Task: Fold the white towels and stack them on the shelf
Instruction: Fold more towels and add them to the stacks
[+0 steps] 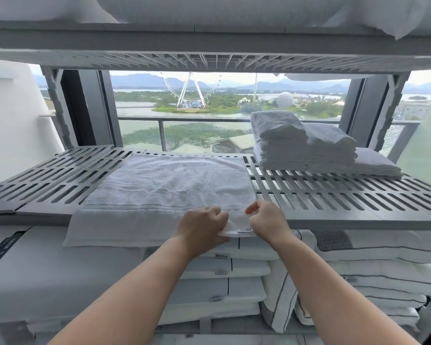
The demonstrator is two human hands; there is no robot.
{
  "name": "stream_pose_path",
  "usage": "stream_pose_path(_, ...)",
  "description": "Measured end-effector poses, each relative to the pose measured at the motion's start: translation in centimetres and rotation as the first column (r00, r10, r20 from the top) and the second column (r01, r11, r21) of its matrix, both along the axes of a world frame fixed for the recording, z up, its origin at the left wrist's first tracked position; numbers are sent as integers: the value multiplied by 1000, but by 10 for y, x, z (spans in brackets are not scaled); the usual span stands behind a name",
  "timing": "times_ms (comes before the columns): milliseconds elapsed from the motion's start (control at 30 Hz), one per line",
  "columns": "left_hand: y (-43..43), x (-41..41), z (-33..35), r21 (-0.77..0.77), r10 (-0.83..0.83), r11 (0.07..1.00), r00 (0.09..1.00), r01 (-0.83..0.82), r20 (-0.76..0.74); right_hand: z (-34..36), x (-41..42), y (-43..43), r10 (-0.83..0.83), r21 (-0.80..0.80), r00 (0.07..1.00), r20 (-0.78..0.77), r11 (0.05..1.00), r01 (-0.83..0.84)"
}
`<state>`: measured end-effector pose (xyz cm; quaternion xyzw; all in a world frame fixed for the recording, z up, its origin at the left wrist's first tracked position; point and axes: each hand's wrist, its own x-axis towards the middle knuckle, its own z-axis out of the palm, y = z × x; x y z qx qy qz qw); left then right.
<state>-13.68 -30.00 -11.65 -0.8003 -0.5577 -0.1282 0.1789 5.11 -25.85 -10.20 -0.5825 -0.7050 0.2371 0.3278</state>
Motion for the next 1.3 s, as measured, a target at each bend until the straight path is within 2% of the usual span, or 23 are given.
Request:
stream_pose_path(67, -1, -3, 0, 18, -48, 999, 998, 49, -31, 3, 2, 3, -12, 34, 993, 117, 999, 8)
stream_pose_path(133, -1, -4, 0, 87, -50, 995, 996, 44, 68, 5, 5, 7, -53, 89, 971, 232, 995, 33)
stream_pose_path(233, 8, -1, 5, 157, 20, 986, 977, -54, 212, 4, 8, 14, -109, 153, 940, 324, 986, 61)
stream_pose_path(333, 21, -1, 11, 130, 117, 979, 956, -156, 269, 3, 9, 23, -154, 207, 926, 344, 975, 85)
stream_pose_path(500, 36, -9, 14, -67, 279, 960, 904, -273, 323, 0, -3, 37, -157, 354, 941, 300, 934, 43)
stream_pose_path(667, 58, -34, 31, -48, 241, 970, 911, -239, 334, 6, -38, 62, -120, 443, 948, 295, 896, -25)
stream_pose_path(767, 80, -56, 42, -24, 197, 979, 901, -204, 386, 9, -61, 86, -115, 461, 945, 307, 887, -42)
stream_pose_path(867, 109, -84, 43, 1, 211, 974, 917, -224, 340, 13, -80, 114, -101, 459, 924, 370, 884, -87)
stream_pose_path(1000, 158, -127, 44, -96, 274, 962, 900, -256, 341, 31, -99, 151, -56, 416, 920, 387, 901, -120)
stream_pose_path(1300, 241, -199, 52, -229, 346, 927, 915, -299, 206, 57, -157, 216, -81, 255, 946, 314, 967, -2)
